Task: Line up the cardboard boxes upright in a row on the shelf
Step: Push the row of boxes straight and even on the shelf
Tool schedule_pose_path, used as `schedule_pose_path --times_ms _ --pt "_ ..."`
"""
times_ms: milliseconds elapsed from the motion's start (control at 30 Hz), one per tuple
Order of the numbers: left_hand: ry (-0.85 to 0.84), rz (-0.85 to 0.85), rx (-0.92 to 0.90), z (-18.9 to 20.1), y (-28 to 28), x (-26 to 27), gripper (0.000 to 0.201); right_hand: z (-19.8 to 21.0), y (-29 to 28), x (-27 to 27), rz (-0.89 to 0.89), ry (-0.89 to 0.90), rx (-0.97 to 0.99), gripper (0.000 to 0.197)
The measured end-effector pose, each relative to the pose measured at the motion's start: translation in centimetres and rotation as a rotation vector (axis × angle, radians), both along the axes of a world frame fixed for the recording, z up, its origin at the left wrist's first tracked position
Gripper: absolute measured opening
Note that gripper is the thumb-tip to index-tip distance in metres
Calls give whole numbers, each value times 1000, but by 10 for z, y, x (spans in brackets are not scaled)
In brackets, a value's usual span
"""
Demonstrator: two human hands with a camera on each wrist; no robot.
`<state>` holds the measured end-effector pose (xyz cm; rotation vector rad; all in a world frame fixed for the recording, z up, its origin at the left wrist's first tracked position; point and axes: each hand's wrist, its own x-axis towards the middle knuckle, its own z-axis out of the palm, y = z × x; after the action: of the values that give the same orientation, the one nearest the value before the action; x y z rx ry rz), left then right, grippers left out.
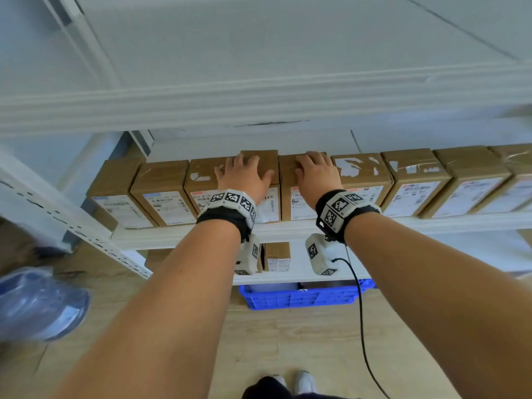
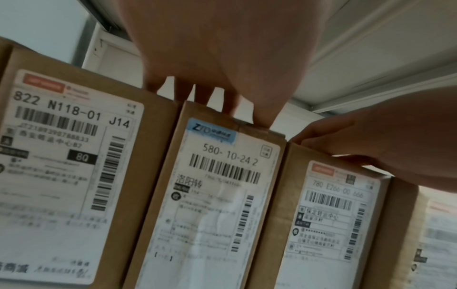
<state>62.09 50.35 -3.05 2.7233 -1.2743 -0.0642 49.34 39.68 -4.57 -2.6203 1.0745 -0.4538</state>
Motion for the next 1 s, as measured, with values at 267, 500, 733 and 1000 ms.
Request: schedule_pose_path --times_ms 267,500,733,1000 --pt "-65 -41 1 7 -8 -6 51 13 -3 -26 -87 -140 71 37" --pt "-51 -110 -35 17 -31 -31 47 19 -28 -66 -195 -164 19 36" --pt "-16 -160 -35 14 -70 -87 56 18 -65 -114 -229 -110 -43 34" --pt "56 -187 125 5 -109 -148 105 5 -119 -165 -140 -7 18 40"
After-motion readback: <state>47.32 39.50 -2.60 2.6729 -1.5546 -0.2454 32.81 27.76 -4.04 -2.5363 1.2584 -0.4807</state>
